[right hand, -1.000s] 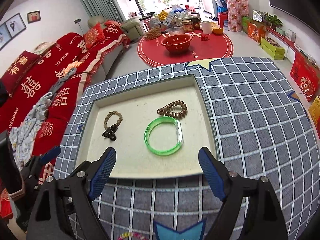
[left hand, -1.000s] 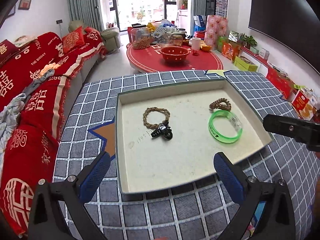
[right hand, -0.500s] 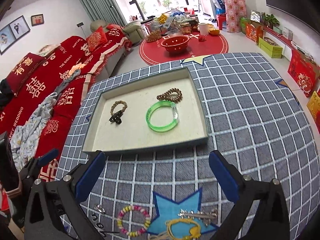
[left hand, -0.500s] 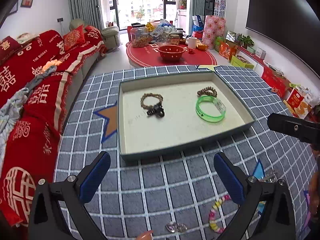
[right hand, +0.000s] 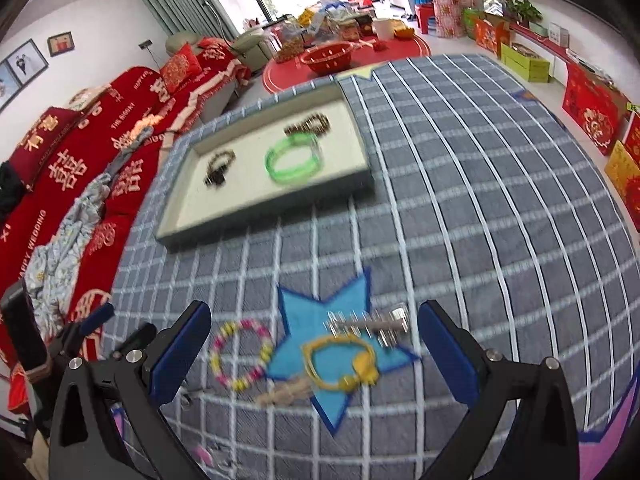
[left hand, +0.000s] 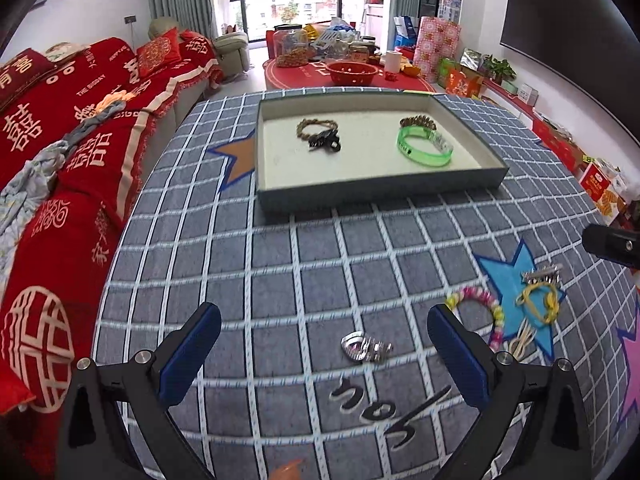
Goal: Organize jewelry
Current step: 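Withdraw both tools back toward the jewelry on the bedspread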
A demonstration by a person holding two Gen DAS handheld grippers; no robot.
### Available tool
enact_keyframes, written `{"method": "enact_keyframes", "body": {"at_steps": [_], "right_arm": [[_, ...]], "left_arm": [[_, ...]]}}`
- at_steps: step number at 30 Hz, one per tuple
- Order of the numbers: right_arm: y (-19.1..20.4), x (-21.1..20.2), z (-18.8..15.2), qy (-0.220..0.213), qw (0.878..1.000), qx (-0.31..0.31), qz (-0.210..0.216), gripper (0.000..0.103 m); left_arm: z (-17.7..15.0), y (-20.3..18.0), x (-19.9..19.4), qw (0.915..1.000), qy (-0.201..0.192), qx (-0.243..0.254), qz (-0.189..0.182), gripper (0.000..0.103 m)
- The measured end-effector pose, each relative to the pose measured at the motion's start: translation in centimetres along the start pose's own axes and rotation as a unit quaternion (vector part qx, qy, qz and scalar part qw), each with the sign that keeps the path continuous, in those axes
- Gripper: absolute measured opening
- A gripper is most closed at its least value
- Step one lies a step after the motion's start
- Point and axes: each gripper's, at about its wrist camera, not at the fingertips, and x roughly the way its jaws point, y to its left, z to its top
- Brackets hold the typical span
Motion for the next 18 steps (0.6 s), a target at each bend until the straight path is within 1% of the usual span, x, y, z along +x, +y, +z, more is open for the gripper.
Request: {"method": "enact_keyframes", "body": {"at_steps": [4, 9, 14, 18], "right_arm": [[-0.9, -0.1, -2.5, 0.010, 1.000, -0.002, -0.017, 0.103], [-1.7, 0.0, -5.3, 0.020, 0.999, -0.002, -0.034, 0.103], [-2.4, 0.6, -7.0, 0.025, 0.999, 0.017, -0.037, 0.103], [-2.6, 0.9, -7.5, 0.015, 0.998, 0.029, -0.057, 0.103]], "left_arm": [[-1.8, 0.4, -0.1, 0.9999, 0.006, -0.012, -0.001, 0.103], [-3.7, 0.5, -0.3, 0.9995, 0.013, -0.022, -0.021, 0.103], [-5.1, 0.3, -0.2, 0.9995, 0.019, -0.021, -0.015, 0.103], [-5.2, 0.5, 0.2, 0.9995, 0.023, -0.023, -0.002, 0.103]]}}
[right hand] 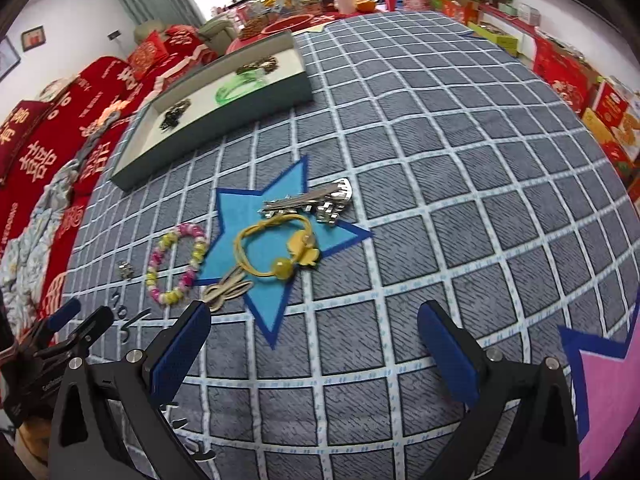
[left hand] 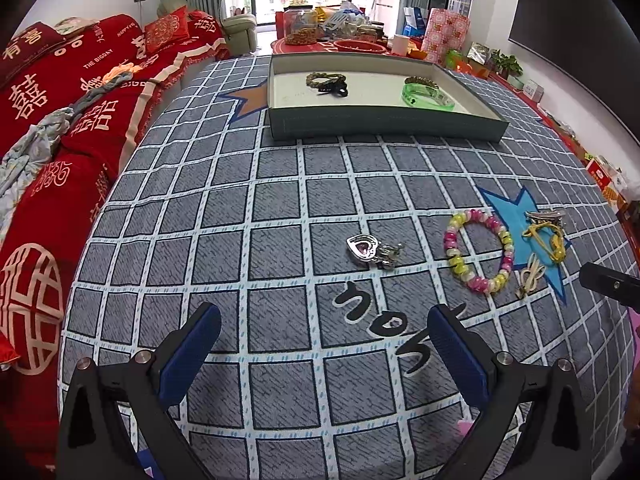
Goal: Organize jewelry
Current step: 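Withdraw both tools back toward the jewelry on the bedspread, then grasp the silver heart keychain with the left tool while the right tool grasps the yellow hair tie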
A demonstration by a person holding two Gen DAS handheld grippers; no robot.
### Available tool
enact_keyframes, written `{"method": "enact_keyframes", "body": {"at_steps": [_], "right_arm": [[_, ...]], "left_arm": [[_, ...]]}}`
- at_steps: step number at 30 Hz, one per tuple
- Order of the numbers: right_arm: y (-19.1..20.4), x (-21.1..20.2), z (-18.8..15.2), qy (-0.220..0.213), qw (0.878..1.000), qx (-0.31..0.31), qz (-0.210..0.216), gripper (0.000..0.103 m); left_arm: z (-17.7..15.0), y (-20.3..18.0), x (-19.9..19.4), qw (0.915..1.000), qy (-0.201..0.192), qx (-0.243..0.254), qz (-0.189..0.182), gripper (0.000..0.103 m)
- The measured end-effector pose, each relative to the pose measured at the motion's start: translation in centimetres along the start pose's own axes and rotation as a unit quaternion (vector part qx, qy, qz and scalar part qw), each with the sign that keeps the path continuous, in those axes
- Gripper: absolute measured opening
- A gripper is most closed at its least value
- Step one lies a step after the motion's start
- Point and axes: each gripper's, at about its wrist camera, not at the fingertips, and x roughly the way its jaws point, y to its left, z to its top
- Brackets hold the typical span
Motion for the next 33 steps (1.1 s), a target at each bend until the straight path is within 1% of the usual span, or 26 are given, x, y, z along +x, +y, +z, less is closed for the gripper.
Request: {"method": "enact_keyframes", "body": {"at_steps": [4, 9, 14, 16, 18, 22, 24, 29, 32, 33], "right_arm": [[-0.4, 0.0, 0.0, -0.010, 1.000, 0.014, -0.012, 0.103], [-0.7, 0.5, 0.3, -0.018, 0.999, 0.024, -0.025, 0.102], [-0.3, 1.0, 0.9, -0.023, 0.999, 0.023, -0.036, 0.098], [-0.1, 1.2, 1.1, -0.027, 0.998, 0.019, -0.044, 0.091], [0.4, 1.4, 1.3, -0.029, 0.998, 0.013, -0.051, 0.087], [1.3, 1.9, 1.8, -0.031, 0.998, -0.003, -0.059, 0.076], [1.9, 2.2, 2.0, -0.031, 0.997, -0.016, -0.070, 0.074], [3.3, 2.8, 1.8, -0.030, 0.994, -0.051, -0.095, 0.072], [4.0, 2.9, 1.5, -0.032, 0.991, -0.070, -0.107, 0.066], [4.1, 2.9, 1.4, -0.033, 0.991, -0.074, -0.109, 0.062]], "left_arm": [[0.6, 0.2, 0.3, 0.9999, -0.003, -0.009, 0.005, 0.103], [1.4, -0.5, 0.9, 0.9999, -0.007, -0.012, 0.005, 0.103], [1.7, -1.4, 1.9, 0.9999, -0.002, -0.007, 0.013, 0.103], [1.8, -1.6, 2.2, 0.9998, -0.001, -0.006, 0.019, 0.103], [1.9, -1.6, 2.6, 0.9997, 0.002, -0.008, 0.022, 0.103], [2.0, -1.2, 3.2, 0.9995, 0.010, -0.022, 0.022, 0.103], [2.1, -1.1, 3.5, 0.9994, 0.011, -0.022, 0.026, 0.103], [2.2, -1.5, 3.6, 0.9998, 0.007, -0.011, 0.017, 0.103], [2.2, -2.1, 3.6, 0.9999, 0.002, 0.002, 0.012, 0.103], [2.2, -2.2, 3.5, 0.9999, 0.000, 0.005, 0.011, 0.103]]}}
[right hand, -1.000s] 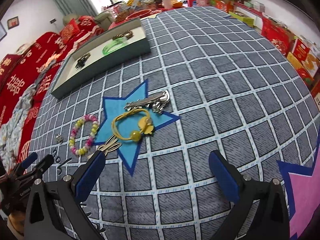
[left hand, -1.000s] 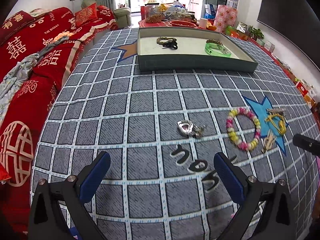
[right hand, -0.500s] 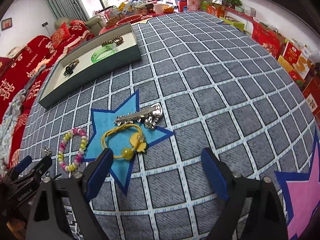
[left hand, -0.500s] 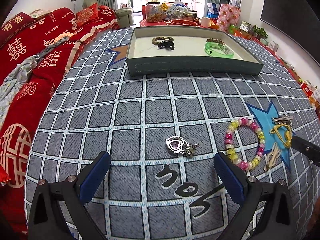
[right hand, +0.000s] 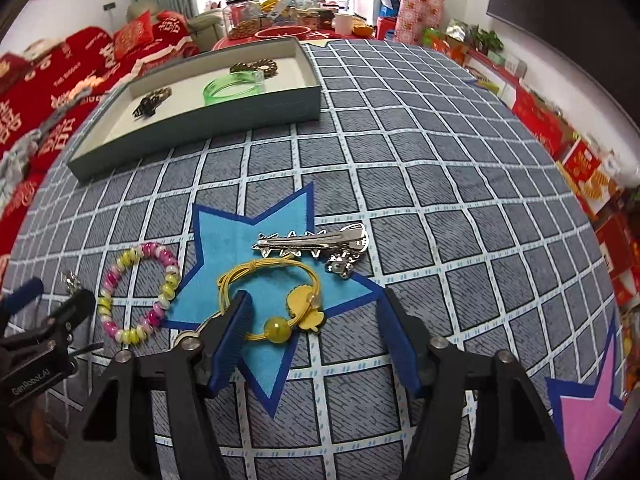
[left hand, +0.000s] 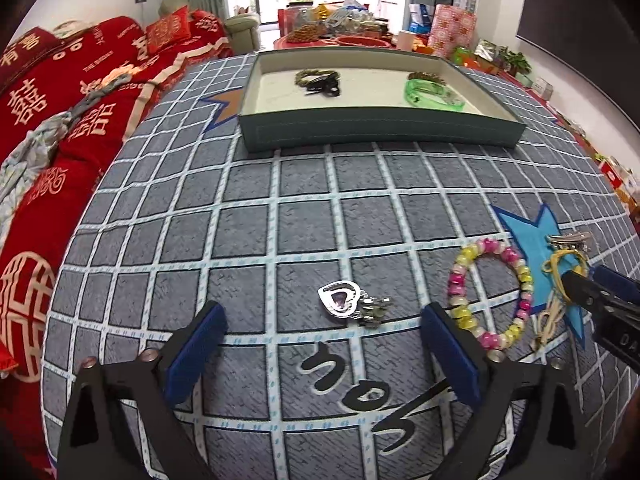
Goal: Organize jewelry
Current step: 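Grasp the silver heart keychain with the left tool while the right tool grasps the yellow hair tie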
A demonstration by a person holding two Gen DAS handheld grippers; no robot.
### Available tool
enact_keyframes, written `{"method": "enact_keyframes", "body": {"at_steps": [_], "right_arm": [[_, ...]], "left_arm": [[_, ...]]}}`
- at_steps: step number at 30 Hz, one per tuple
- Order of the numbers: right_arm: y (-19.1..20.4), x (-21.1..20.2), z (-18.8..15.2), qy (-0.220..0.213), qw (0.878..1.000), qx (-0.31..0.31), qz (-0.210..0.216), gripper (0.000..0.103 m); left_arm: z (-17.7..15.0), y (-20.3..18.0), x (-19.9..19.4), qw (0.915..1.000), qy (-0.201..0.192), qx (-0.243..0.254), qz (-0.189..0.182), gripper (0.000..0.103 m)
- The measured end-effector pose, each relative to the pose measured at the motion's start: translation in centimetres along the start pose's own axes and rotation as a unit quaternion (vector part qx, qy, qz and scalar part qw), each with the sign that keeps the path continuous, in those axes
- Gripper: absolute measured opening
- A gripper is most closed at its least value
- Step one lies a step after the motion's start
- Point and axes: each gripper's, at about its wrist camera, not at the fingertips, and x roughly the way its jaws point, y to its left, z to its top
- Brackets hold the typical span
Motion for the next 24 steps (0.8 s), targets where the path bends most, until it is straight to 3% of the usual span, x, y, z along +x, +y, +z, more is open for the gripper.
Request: {"method": "enact_keyframes", "body": {"at_steps": [5, 9, 10, 11, 13, 15, 24], "right_arm": [[0.3, -0.3, 0.0, -0.003, 1.000, -0.008, 0.006, 0.036], [0.3, -0.5, -0.3, -0.007, 1.000, -0.007, 0.011, 0.023], [0.2, -0.5, -0.3, -0.008, 1.000, -0.006, 0.012, 0.019], [0.1, -0.5, -0.4, -0.008, 1.000, -0.004, 0.014, 0.014], [-0.3, -0.6, -0.4, -0.009, 1.000, 0.003, 0.023, 0.014], [-0.8, -0.7, -0.6, -0.009, 0.999, 0.015, 0.035, 0.014], [-2.7, -1.2, -1.0, -0.010, 0.995, 0.058, 0.077, 0.014]], "left_arm": [[0.1, -0.7, -0.5, 0.9997, -0.008, 0.019, -0.013, 0.085], [0.1, -1.0, -0.6, 0.9996, -0.009, 0.024, -0.015, 0.082], [0.1, -1.1, -0.6, 0.9995, -0.009, 0.024, -0.017, 0.078], [0.1, -1.2, -0.8, 0.9994, -0.012, 0.026, -0.019, 0.068], [0.1, -1.3, -0.9, 0.9992, -0.011, 0.030, -0.023, 0.062], [0.1, -1.5, -1.0, 0.9989, -0.014, 0.036, -0.028, 0.046], [0.1, -0.4, -2.0, 0.9978, -0.015, 0.020, -0.061, 0.043]]}}
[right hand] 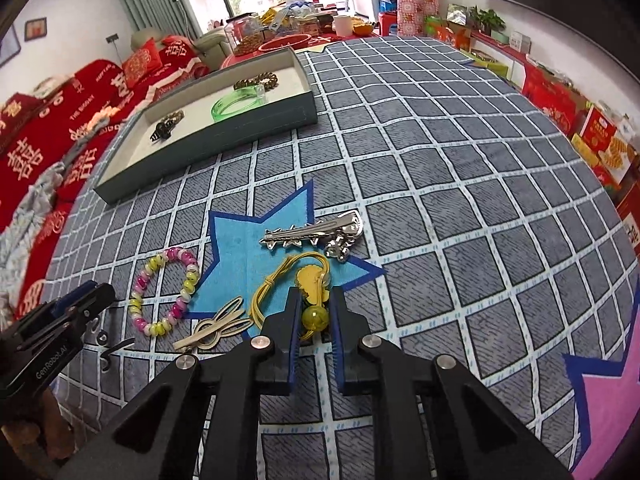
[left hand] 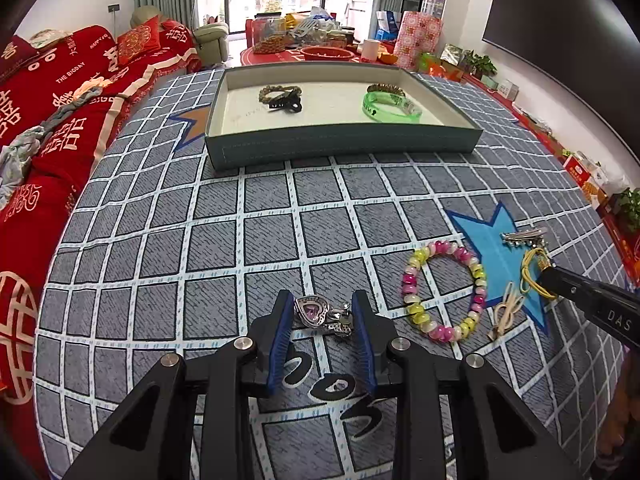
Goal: Organize jewelry
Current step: 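Grasp the silver heart keychain with the left tool while the right tool grasps the yellow hair tie, then carry the heart keychain and yellow hair tie up and over into the grey tray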
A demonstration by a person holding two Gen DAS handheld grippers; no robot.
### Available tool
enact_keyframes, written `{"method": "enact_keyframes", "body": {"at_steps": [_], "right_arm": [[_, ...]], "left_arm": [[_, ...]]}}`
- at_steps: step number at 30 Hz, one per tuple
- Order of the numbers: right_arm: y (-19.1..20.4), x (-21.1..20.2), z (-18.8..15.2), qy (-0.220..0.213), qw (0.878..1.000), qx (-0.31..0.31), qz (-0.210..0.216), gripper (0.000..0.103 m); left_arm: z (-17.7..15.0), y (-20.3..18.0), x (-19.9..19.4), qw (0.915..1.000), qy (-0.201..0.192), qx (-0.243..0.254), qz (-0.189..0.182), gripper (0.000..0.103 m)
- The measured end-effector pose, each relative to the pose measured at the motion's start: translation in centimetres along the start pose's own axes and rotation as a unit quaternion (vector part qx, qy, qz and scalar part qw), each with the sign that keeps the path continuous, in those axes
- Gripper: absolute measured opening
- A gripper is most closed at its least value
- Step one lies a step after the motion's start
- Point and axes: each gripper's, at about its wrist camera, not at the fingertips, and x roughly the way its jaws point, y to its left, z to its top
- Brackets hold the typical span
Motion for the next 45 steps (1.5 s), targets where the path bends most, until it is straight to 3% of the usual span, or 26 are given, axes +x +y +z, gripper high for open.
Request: {"method": "enact_keyframes", "body": {"at_steps": [11, 27, 45], "right_arm": [[-1.1, -1.3, 0.3, -0.007, 0.999, 0.021, 0.023, 0.015], [-0.8, -3.0, 2.2, -0.023, 0.998, 0.026, 0.055, 0.015], [0.4, -3.3, 9.4, -0.031, 0.995, 0.013, 0.095, 0.015]], "left_arm": [[0.1, 1.0, -1.8, 0.9997, -0.008, -0.005, -0.023, 0.043], [1.8, 1.2, -4.0, 0.9991, -0.032, -0.005, -0.027, 0.043], [6.8, 2.0, -4.7, 0.9980, -0.056, -0.005, -0.029, 0.043]]}}
